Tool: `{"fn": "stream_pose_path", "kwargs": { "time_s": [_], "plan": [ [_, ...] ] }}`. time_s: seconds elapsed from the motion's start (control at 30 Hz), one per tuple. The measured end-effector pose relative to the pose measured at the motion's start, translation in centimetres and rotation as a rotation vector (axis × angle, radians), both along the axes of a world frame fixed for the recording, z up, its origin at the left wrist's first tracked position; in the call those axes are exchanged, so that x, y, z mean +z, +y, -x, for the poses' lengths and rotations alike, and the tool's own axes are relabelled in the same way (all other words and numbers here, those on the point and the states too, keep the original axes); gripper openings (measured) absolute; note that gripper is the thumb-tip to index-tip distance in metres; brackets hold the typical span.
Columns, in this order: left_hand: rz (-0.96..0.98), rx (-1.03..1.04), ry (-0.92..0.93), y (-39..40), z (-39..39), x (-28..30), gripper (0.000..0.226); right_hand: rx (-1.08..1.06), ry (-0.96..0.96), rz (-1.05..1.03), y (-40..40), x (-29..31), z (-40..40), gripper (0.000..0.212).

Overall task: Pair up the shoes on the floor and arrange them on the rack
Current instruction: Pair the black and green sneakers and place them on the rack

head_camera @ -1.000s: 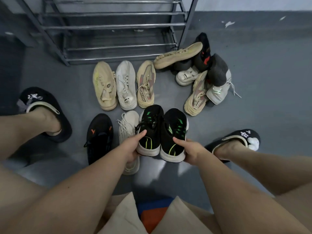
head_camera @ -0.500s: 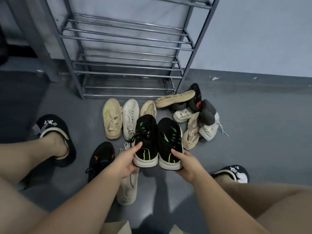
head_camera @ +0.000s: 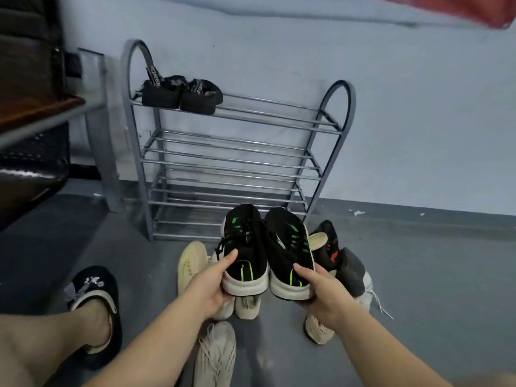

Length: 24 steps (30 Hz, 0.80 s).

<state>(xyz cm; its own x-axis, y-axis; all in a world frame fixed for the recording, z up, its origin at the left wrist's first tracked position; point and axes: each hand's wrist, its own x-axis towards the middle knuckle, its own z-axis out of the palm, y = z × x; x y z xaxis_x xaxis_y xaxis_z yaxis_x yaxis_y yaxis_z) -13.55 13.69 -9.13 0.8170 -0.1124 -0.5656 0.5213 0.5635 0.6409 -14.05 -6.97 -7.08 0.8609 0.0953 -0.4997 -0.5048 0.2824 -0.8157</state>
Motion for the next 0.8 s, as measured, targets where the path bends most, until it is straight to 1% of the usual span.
{"fn": "stream_pose_path", "kwargs": {
  "time_s": [0.07,0.1,0.2,0.3,0.4,0.53,0.8],
  "plan": [
    [-0.025,-0.034,-0.01,0.6,-1.0,1.2,0.024,0.058,-0.025,0.074,0.0,1.2,-0.9,0.038],
    [-0.037,-0.045,-0.012,1.1,-1.3,1.8,0.022,0.082,-0.034,0.109,0.1,1.8,-1.2,0.04],
    [-0.121,-0.097,-0.016,2.3,-2.1,4.1,0.017,0.115,-0.079,0.143,0.5,3.0,-2.2,0.04],
    [-0.166,-0.118,-0.03,3.8,-2.9,5.5,0.022,0.122,-0.097,0.077,1.8,3.6,-3.0,0.032],
    [-0.133,-0.056,-0.034,5.2,-3.5,5.8,0.024,0.099,-0.084,0.007,3.5,3.5,-4.0,0.027],
    [-0.115,0.004,-0.076,5.5,-4.7,7.0,0.018,0.09,-0.11,-0.026,4.7,4.2,-5.9,0.028],
    [-0.084,0.048,-0.139,5.6,-5.7,8.6,0.018,0.094,-0.222,-0.063,4.7,6.9,-7.3,0.03]
  ]
}}
